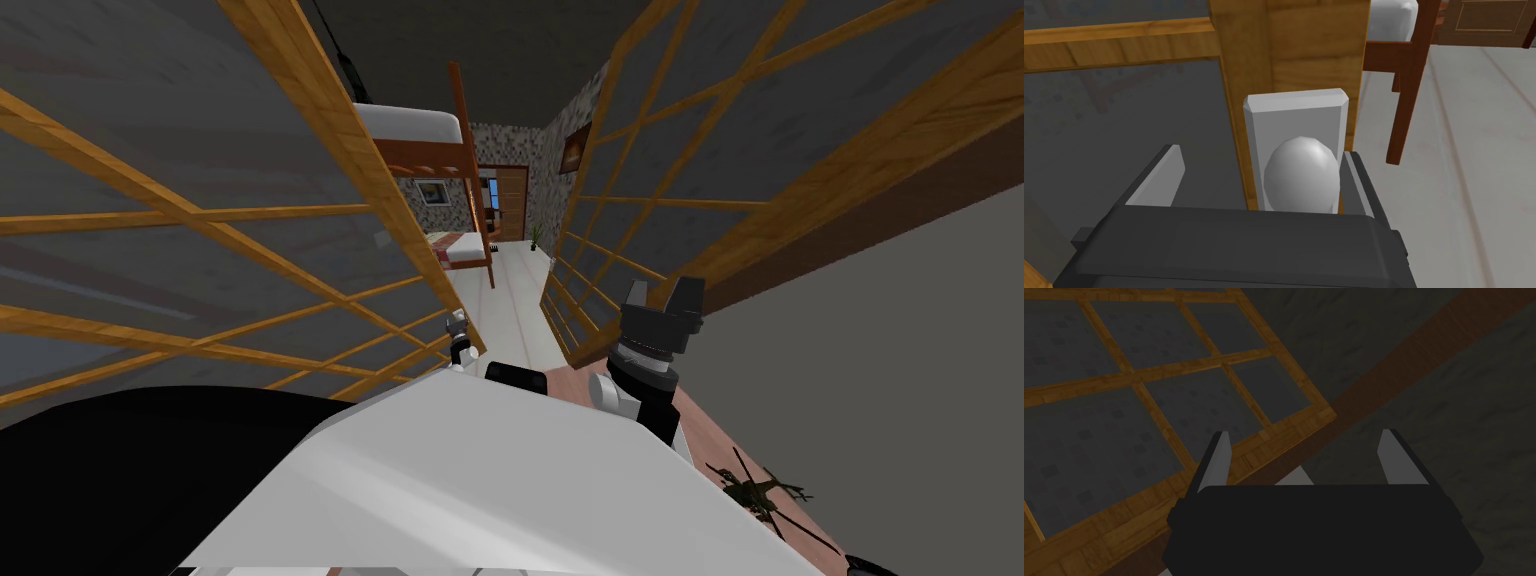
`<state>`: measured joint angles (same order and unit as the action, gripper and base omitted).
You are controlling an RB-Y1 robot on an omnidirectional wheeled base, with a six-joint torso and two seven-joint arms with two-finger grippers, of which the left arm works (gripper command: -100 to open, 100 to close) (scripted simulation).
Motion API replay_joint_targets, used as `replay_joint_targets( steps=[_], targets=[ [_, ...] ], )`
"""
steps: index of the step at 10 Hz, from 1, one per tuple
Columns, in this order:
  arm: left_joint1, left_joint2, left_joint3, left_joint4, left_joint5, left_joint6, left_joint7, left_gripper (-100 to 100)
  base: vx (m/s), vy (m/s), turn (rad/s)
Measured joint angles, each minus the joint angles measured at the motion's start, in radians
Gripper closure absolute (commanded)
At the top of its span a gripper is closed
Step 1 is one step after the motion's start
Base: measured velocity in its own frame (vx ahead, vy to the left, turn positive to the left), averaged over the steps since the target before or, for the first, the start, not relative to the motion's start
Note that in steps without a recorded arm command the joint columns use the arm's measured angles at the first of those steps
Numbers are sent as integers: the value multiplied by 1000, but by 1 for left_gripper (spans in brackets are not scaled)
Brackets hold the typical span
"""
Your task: Push the door open
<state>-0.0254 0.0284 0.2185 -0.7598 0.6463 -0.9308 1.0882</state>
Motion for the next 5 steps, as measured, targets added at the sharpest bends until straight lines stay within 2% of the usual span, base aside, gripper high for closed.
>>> replay_joint_targets(
  steps=[2, 3, 5],
  targets=[
    [-5, -20, 23, -8, -3, 11, -12, 100, 182, 38, 119],
    [-19, -24, 33, 12, -6, 6, -6, 100, 233, -9, 180],
    [-31, -45, 56, 21, -11, 2, -3, 100, 218, -5, 145]
  ],
)
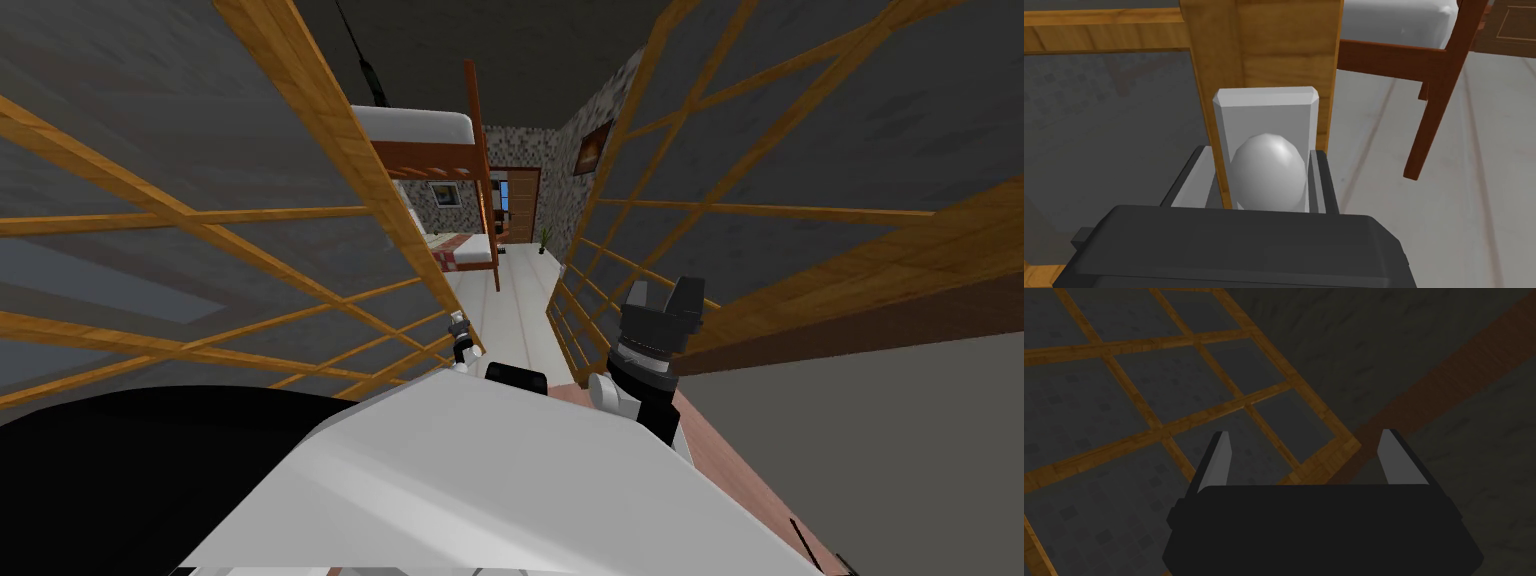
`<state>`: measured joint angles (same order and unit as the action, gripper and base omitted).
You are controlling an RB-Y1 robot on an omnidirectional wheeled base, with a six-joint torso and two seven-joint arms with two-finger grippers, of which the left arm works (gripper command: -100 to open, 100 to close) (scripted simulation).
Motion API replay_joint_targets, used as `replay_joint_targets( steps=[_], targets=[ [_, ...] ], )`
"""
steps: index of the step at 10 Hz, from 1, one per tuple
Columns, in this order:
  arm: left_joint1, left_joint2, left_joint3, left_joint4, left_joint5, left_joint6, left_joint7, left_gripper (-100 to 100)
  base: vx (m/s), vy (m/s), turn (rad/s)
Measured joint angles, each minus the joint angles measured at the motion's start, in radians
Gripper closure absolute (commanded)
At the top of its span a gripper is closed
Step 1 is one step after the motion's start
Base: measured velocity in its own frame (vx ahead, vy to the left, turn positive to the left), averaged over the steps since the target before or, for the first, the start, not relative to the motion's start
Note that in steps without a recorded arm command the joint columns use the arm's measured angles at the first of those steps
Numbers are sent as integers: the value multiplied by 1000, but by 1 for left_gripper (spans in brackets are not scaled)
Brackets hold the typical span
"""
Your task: Push the door open
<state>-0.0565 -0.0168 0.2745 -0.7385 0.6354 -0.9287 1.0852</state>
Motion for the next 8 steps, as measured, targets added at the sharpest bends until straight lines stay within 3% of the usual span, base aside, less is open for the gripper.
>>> replay_joint_targets(
  steps=[3, 4, 8],
  targets=[
    [-6, -27, 35, 4, -3, -3, 0, 100, 164, 15, 95],
    [-7, -26, 38, 3, -2, -5, 0, 100, 108, 22, 17],
    [-15, 23, 57, 36, 14, -19, 11, 100, 118, 36, 26]
  ],
)
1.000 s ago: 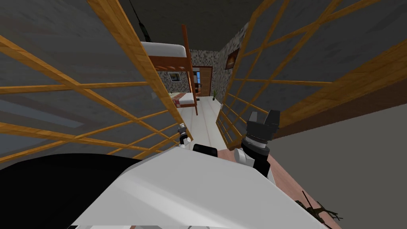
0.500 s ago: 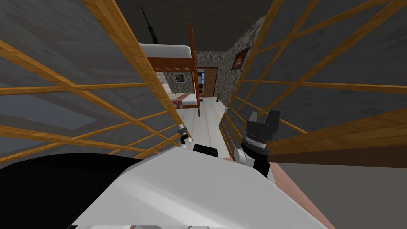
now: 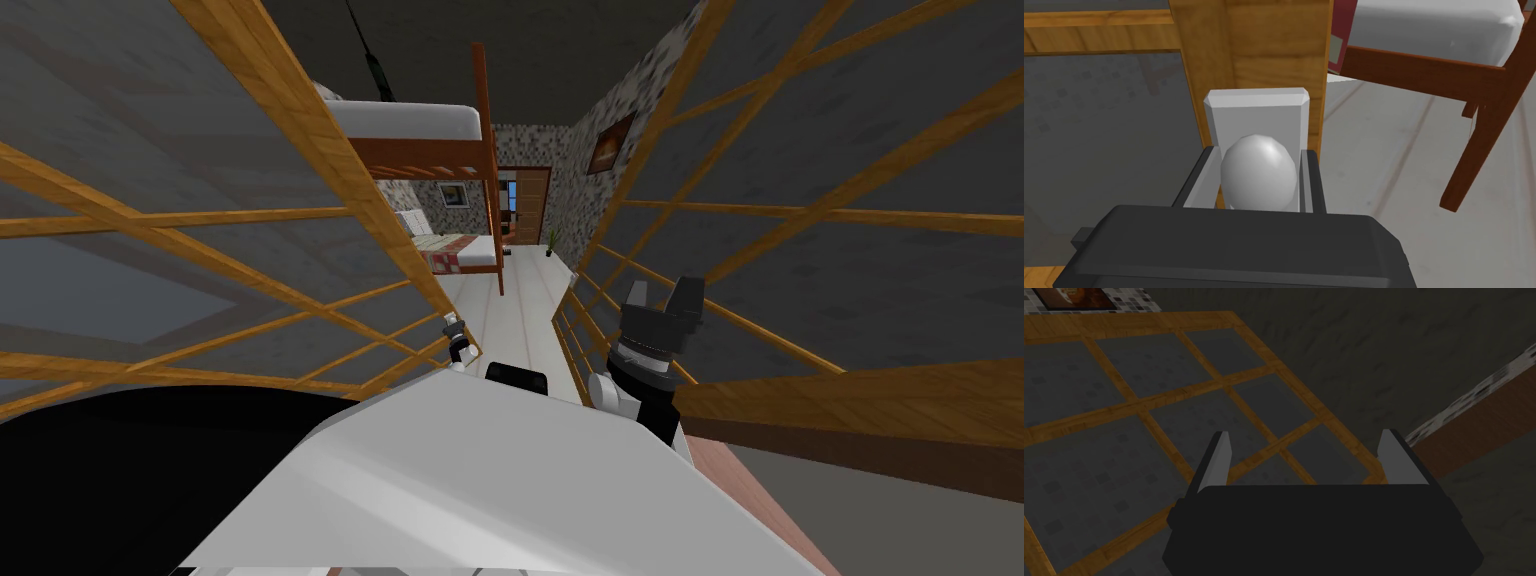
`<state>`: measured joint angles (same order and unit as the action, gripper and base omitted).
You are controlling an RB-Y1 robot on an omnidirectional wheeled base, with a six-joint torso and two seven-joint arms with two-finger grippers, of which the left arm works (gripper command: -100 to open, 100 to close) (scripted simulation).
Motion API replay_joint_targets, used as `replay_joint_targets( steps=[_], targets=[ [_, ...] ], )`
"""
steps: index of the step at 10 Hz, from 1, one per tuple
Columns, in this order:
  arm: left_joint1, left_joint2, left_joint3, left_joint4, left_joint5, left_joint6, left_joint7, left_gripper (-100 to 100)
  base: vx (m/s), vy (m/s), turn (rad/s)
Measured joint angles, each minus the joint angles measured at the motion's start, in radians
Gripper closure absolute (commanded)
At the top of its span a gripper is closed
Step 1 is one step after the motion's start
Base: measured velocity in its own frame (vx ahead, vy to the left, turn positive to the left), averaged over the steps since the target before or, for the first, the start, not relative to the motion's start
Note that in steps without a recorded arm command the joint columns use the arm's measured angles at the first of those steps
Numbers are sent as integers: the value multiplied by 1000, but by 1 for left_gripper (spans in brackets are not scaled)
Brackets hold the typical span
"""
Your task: Push the door open
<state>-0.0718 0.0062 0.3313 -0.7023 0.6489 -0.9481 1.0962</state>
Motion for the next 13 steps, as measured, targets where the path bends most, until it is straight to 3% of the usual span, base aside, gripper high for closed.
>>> replay_joint_targets(
  steps=[3, 4, 5, 6, 10, 11, 12, 13],
  targets=[
    [9, 2, 19, -26, 14, 14, -22, 100, 159, 41, 39],
    [29, -3, 32, -73, 25, 38, -41, 100, 133, 52, 41],
    [21, 9, 37, -55, 27, 33, -36, 100, 89, 45, 27],
    [2, 23, 39, -14, 28, 8, -19, 100, 136, 34, 51],
    [15, -1, 82, -32, 58, 6, -32, 100, 182, 59, 67],
    [21, -16, 93, -48, 65, 6, -39, 100, 63, 37, 16],
    [21, -17, 95, -52, 66, 6, -41, 100, 113, 52, 36],
    [9, -3, 101, -25, 72, -1, -38, 100, 160, 65, 28]
  ],
)
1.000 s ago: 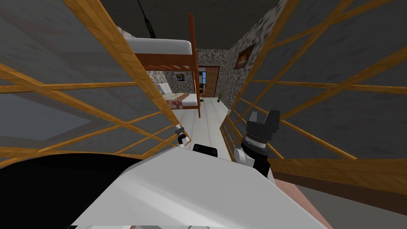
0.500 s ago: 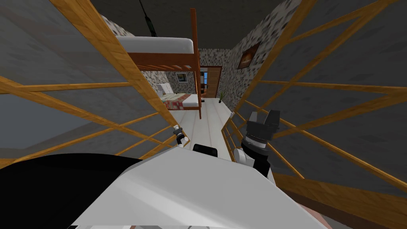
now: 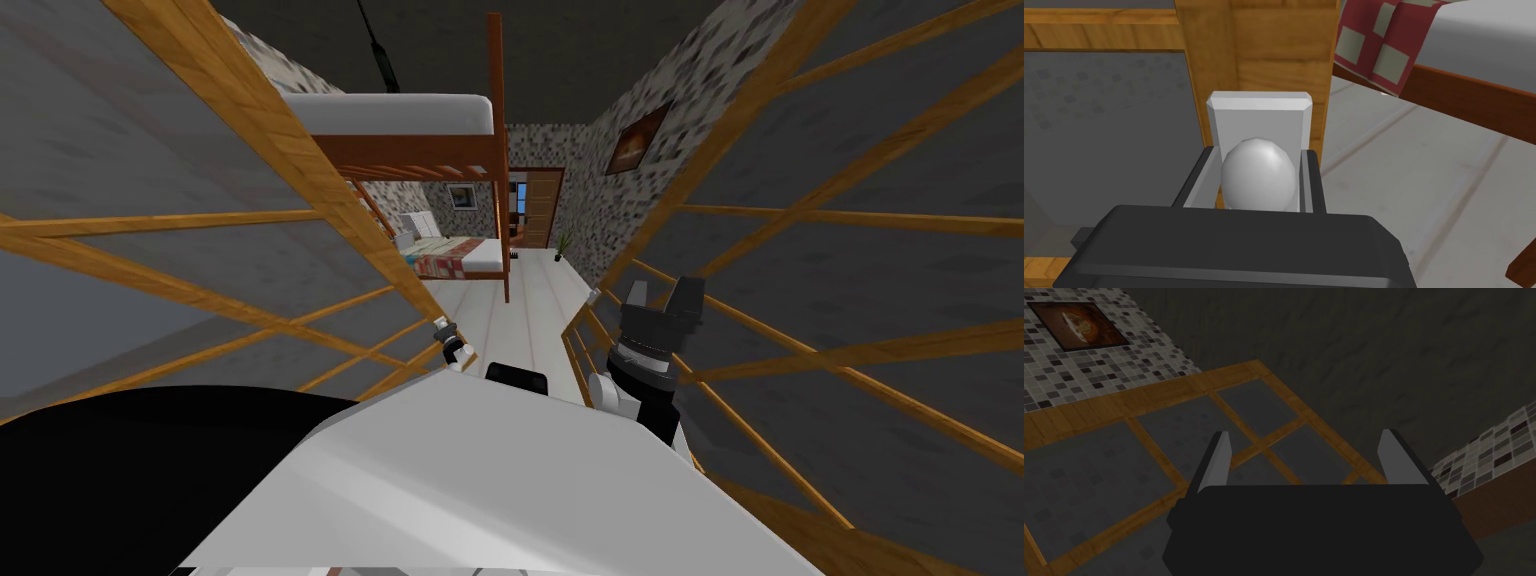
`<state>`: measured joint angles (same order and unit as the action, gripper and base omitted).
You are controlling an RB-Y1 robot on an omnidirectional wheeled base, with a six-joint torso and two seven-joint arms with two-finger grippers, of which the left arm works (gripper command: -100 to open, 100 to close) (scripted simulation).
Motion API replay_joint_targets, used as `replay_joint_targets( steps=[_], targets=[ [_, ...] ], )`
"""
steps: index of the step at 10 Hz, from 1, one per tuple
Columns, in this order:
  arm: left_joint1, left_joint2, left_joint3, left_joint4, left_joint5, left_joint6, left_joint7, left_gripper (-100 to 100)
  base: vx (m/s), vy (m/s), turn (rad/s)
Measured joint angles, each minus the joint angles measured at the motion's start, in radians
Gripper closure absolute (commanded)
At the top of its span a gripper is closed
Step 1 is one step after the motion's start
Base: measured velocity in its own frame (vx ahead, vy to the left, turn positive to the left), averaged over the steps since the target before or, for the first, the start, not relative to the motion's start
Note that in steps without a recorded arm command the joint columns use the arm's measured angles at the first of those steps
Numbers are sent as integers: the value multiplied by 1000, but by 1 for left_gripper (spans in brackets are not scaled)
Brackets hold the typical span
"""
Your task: Push the door open
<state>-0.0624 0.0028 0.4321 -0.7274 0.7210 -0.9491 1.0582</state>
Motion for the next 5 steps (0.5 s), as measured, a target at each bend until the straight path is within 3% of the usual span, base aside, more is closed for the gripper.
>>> replay_joint_targets(
  steps=[2, 3, 5],
  targets=[
    [21, 6, 16, -35, 14, 18, -13, 100, 180, 85, 48],
    [31, 6, 23, -46, 19, 16, -18, 100, 157, 84, 41],
    [22, 24, 40, -20, 31, -2, -11, 100, 195, 109, 64]
  ],
)
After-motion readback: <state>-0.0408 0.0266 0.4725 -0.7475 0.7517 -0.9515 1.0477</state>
